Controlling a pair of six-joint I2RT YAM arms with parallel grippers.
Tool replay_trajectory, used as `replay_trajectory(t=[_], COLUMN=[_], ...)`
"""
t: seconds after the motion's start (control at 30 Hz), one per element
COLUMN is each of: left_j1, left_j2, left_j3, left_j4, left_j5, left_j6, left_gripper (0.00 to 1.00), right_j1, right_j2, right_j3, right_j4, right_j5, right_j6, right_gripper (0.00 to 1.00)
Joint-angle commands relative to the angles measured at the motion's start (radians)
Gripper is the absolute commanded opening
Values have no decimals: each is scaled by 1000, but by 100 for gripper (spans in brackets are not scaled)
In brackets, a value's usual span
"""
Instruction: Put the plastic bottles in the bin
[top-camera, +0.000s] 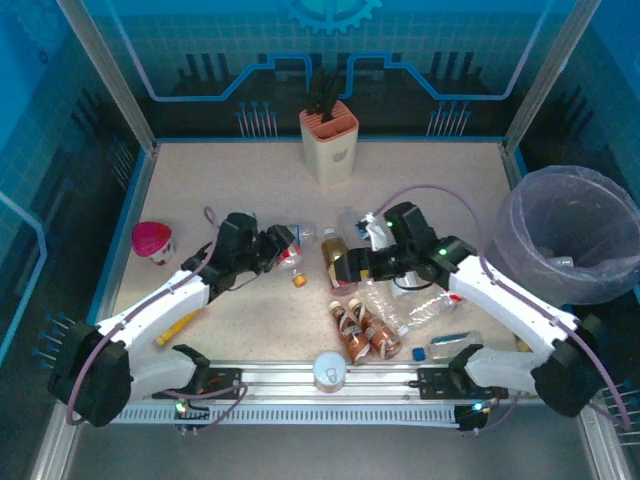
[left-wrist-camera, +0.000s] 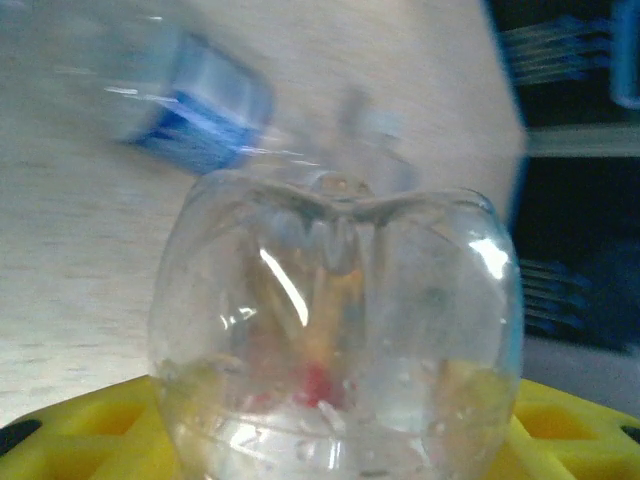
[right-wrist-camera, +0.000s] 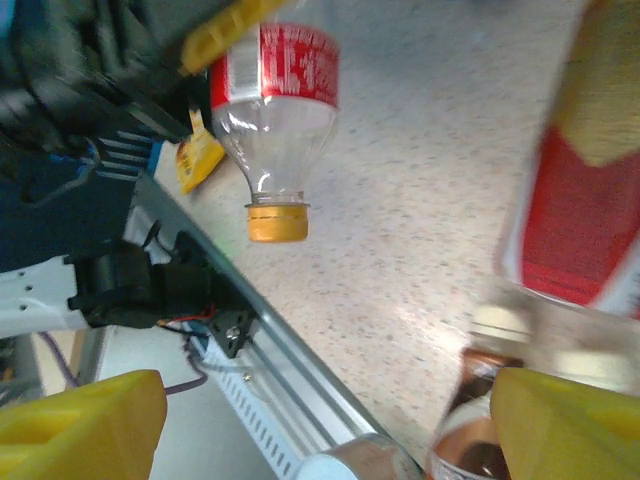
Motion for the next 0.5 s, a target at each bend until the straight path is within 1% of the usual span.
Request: replay_trajectory(t=[0.0,0.13,0.23,0.3,0.37,0.47], left_j1=[-8,-30,-44,-51,-54,-54], left_j2=[-11,-18,-14,-11,-8,-9], left_j3=[46,68,74,66,60,54], left_j4=[109,152,169,194,219,233], left_j5=[204,229,236,238,241,242], left_j6=[-17,-51,-63,-80,-98,-111], left_gripper=[54,54,54,54,54,54], right_j1=[33,57,64,66,65,65], right_j2=[58,144,176,190,202,211], right_j3=[35,78,76,81,90,91], right_j4=[186,257,356,382,379,393], right_j5=[-94,-126,-164,-169,-163,-159], right_j6=[39,51,97,109,108,115], right_gripper=[85,90,90,89,85,75])
